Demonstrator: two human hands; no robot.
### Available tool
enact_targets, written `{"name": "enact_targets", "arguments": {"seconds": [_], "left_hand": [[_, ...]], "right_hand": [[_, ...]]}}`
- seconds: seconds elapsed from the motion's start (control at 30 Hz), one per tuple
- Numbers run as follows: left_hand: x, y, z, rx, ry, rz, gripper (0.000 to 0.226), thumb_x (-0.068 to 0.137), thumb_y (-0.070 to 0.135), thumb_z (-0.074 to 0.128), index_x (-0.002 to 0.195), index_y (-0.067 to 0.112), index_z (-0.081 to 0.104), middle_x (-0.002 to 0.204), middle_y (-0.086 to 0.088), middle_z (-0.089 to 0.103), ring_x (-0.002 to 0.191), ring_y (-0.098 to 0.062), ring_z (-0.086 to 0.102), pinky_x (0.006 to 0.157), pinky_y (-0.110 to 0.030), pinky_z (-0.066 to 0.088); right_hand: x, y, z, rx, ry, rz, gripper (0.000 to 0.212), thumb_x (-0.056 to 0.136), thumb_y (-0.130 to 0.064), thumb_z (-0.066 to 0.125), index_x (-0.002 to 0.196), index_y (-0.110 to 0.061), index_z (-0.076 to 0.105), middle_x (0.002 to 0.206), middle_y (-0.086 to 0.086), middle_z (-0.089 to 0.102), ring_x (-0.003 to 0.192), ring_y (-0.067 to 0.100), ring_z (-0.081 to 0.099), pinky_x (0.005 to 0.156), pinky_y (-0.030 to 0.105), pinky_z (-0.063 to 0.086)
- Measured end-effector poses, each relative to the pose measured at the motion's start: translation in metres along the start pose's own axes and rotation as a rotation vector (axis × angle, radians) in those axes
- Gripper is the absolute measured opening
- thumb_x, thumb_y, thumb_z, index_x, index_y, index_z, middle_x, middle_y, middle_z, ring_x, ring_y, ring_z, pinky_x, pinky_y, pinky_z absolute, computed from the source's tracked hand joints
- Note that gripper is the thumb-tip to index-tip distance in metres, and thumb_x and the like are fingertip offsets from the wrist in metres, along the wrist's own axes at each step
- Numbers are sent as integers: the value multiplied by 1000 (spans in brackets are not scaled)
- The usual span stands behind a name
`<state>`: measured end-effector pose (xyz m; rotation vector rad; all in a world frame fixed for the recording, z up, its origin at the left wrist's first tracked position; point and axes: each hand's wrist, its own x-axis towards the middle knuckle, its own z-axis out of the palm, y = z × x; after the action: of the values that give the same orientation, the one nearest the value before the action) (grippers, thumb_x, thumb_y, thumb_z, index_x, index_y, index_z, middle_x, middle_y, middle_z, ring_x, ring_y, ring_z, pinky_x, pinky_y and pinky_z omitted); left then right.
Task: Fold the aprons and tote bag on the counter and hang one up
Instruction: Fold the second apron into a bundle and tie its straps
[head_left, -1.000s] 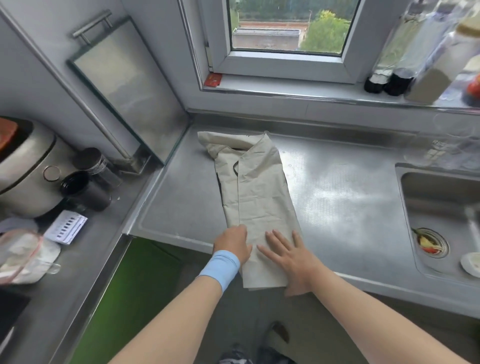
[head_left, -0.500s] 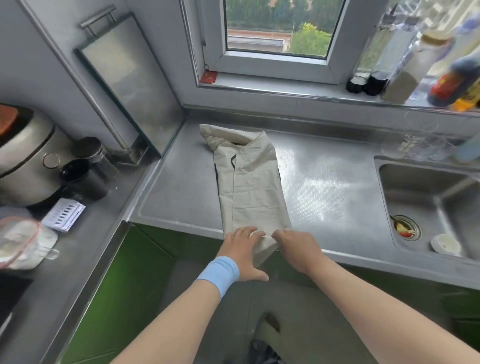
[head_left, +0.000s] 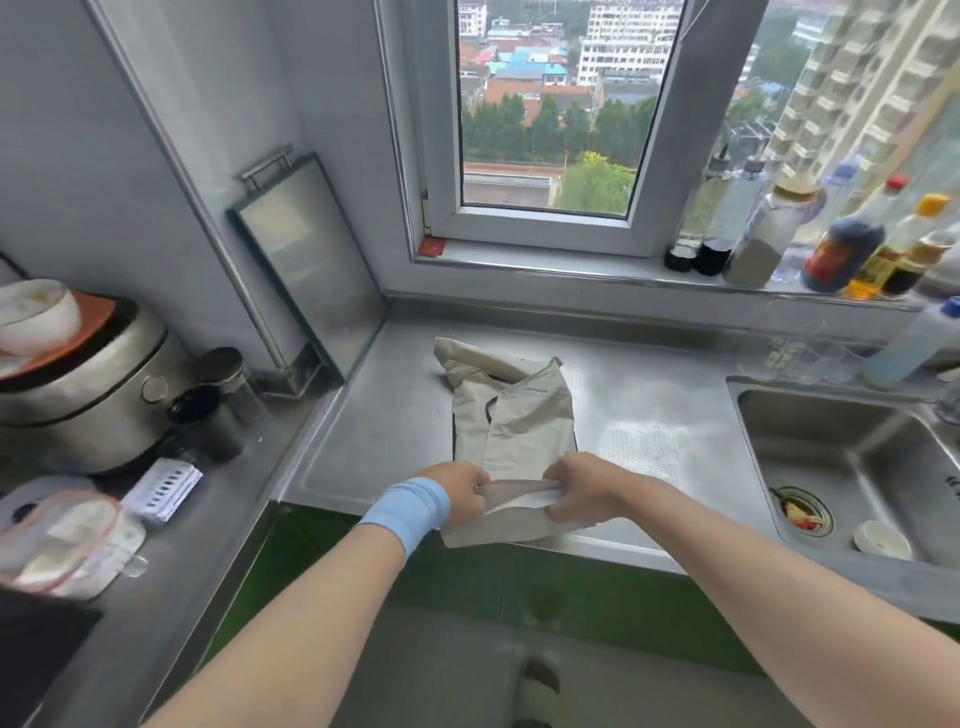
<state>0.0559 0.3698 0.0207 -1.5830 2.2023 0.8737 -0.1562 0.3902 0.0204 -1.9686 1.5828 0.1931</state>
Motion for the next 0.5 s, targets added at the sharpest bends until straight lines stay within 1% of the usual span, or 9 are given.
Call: {"name": "enact_targets", "arguments": {"seconds": [0.07, 0.1, 0.13, 0.17, 0.23, 0.27, 0.3, 0.4, 0.5], "left_hand": [[6, -2, -18, -283, -47, 26, 47, 83, 59, 58, 119, 30, 57, 112, 4, 58, 102, -19, 56, 86, -31, 45], [9, -2, -26, -347, -62, 43, 59, 74, 67, 64, 122, 34, 54, 115, 7, 57, 105, -17, 56, 91, -31, 45], [16, -2, -32, -320, -57, 58, 69, 67, 67, 70, 125, 35, 51, 119, 9, 56, 108, -16, 57, 94, -32, 47], [24, -4, -36, -220, -16, 64, 69, 66, 60, 73, 126, 35, 51, 121, 9, 57, 109, -17, 58, 94, -33, 48], [48, -9, -45, -6, 134, 35, 39, 76, 39, 69, 112, 32, 58, 112, 4, 63, 104, -22, 62, 85, -30, 50], [58, -11, -49, 29, 207, 4, 25, 80, 32, 64, 105, 32, 60, 108, 2, 64, 103, -24, 62, 81, -29, 49], [72, -12, -55, 16, 275, -35, 22, 82, 30, 61, 103, 33, 61, 108, 1, 65, 103, -25, 62, 80, -29, 47], [114, -17, -68, -14, 394, -122, 24, 84, 29, 55, 107, 35, 62, 112, 1, 66, 105, -26, 61, 82, -30, 45], [159, -20, -76, 143, 506, -91, 33, 85, 24, 56, 116, 34, 56, 118, 4, 62, 111, -23, 55, 91, -32, 42]], "right_hand": [[9, 6, -17, 87, 96, -5, 12, 71, -24, 53, 63, -15, 55, 59, -1, 51, 56, 15, 44, 50, 28, 33], [17, 9, -25, 111, 149, -11, 15, 71, -25, 52, 65, -11, 57, 61, 4, 54, 58, 16, 44, 52, 30, 33], [26, 14, -31, 122, 197, -18, 18, 70, -25, 51, 68, -9, 58, 64, 8, 56, 60, 18, 44, 53, 32, 33], [35, 18, -34, 121, 233, -13, 18, 69, -24, 49, 67, -8, 56, 65, 10, 56, 61, 20, 43, 54, 32, 32], [57, 26, -41, 107, 274, 6, 15, 73, -20, 49, 61, -12, 48, 62, 6, 52, 64, 23, 44, 54, 33, 32], [66, 29, -43, 99, 294, 22, 16, 76, -18, 50, 60, -16, 46, 63, 2, 53, 66, 24, 47, 55, 32, 35], [80, 34, -46, 92, 317, 41, 18, 78, -18, 50, 61, -19, 47, 67, -1, 56, 70, 24, 52, 58, 32, 39], [121, 53, -55, 76, 361, 94, 16, 83, -18, 48, 69, -23, 52, 82, 2, 65, 83, 28, 59, 61, 32, 42], [167, 74, -63, 42, 396, 109, 18, 89, -20, 48, 78, -27, 59, 90, 2, 68, 86, 28, 61, 60, 30, 38]]}}
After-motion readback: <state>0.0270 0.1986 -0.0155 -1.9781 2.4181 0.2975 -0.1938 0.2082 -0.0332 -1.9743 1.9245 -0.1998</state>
